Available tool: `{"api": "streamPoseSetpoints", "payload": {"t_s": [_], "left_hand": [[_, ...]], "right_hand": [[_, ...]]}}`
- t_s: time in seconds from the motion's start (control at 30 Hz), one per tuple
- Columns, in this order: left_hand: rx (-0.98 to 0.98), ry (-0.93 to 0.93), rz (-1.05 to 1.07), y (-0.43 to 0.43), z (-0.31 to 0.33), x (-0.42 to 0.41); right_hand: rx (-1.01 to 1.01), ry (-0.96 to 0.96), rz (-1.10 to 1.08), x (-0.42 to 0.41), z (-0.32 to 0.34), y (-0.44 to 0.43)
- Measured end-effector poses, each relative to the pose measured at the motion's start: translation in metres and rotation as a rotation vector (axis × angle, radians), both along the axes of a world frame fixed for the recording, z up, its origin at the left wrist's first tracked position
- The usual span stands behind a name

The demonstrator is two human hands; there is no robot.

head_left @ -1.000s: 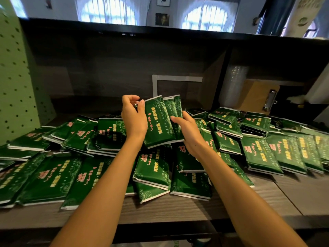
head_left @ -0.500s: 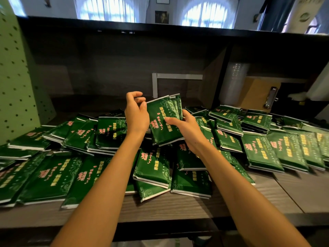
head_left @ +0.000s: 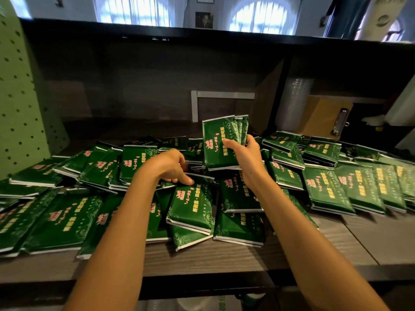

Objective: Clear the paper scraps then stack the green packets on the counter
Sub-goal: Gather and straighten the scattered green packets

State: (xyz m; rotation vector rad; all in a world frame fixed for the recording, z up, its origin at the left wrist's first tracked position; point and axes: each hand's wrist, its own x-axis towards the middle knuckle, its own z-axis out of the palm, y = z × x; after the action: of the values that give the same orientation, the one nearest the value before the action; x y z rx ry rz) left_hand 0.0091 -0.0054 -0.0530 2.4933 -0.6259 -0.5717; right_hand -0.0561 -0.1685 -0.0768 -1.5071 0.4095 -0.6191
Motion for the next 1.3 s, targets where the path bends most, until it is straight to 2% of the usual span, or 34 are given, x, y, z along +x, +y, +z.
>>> {"api": "streamPoseSetpoints", "payload": {"t_s": [0.13, 0.27, 0.37, 0.5, 0.67, 0.87, 1.07, 1.17, 1.23, 1.3], "left_hand": [[-0.261, 0.082, 0.142, -0.004, -0.002, 0.002], [-0.520, -0.117, 0.312, -0.005, -0.006, 0.015], [-0.802, -0.175, 0.445, -0.004, -0.004, 0.021], [-1.107, -0.056, 0.508, -0.010, 0.001, 0.016], [-1.304, 0.099, 0.454, -0.023, 0.003, -0.001], [-1.299, 0.017, 0.428, -0.033, -0.005, -0.008], [-1.208, 0.033, 0.361, -0.036, -0.003, -0.010], [-0.938, -0.098, 0.384, -0.019, 0.001, 0.002], [-0.621, -0.203, 0.309, -0.005, 0.002, 0.009], [-0.274, -0.157, 0.143, 0.004, 0.004, 0.006]], "right_hand": [[-0.005, -0.006, -0.015, 0.000, 0.000, -0.001], [-0.011, -0.009, -0.057, -0.004, 0.000, 0.000], [-0.004, -0.017, -0.081, -0.004, 0.001, -0.001], [-0.032, 0.011, -0.040, -0.006, 0.003, 0.004], [-0.023, 0.051, 0.101, -0.009, 0.004, 0.017], [0.034, 0.085, 0.178, -0.010, 0.006, 0.020], [-0.134, 0.100, 0.152, -0.009, 0.004, 0.021], [-0.080, 0.068, 0.092, -0.011, 0.007, 0.013], [-0.039, 0.035, 0.055, -0.011, 0.008, 0.008], [-0.040, 0.039, 0.023, -0.012, 0.011, 0.012]]}}
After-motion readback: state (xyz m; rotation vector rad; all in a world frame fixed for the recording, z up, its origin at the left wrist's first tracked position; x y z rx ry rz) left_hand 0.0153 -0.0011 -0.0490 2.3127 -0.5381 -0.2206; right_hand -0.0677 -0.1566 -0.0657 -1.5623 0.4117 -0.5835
